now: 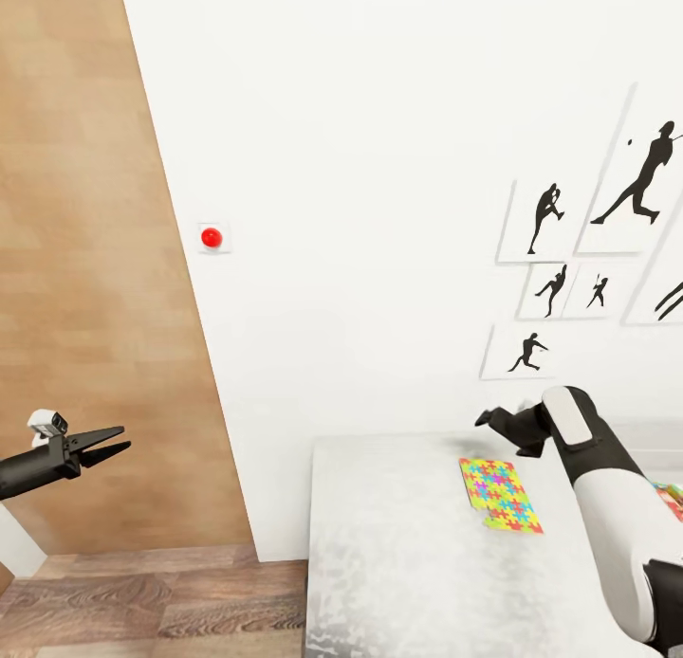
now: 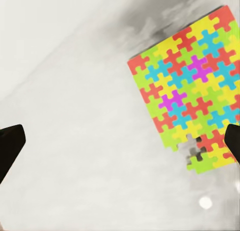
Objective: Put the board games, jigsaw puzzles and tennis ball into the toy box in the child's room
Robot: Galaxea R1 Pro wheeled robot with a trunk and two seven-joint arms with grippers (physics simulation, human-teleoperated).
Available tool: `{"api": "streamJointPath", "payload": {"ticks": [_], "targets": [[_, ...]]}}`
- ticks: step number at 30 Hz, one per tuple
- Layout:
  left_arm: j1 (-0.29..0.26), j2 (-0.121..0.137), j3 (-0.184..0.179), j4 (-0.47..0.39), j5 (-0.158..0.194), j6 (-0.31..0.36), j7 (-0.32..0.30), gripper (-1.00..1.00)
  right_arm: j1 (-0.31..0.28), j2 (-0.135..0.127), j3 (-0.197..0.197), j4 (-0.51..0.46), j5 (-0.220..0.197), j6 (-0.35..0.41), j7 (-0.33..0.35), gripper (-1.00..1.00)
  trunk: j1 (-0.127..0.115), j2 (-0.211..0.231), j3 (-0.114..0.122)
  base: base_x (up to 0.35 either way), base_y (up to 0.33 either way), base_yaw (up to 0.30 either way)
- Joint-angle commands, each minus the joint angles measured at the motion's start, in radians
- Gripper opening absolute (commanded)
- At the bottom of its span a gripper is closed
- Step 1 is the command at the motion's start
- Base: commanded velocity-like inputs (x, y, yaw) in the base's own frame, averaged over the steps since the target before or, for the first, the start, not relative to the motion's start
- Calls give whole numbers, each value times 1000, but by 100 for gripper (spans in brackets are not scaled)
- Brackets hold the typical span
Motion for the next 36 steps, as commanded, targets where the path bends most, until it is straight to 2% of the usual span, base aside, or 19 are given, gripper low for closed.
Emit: {"api": "streamJointPath", "payload": {"ticks": [1, 12, 27, 36], "targets": [[-1, 0, 0, 0, -1, 10, -4, 100, -3, 0, -1, 3, -10, 1, -15, 100, 1, -2, -2, 0, 0, 0], [-1, 0, 0, 1, -1, 10, -4, 100, -12, -15, 1, 25, -8, -2, -32, 100, 1, -2, -2, 0, 0, 0], [-1, 0, 0, 1, -1, 10, -4, 100, -13, -19, 2, 19, -6, -1, -39, 100, 1, -2, -2, 0, 0, 0], [-1, 0, 0, 0, -1, 4, -4, 100, -14, -39, -1, 24, -5, -5, -40, 100, 1, -2, -2, 0, 0, 0]]}}
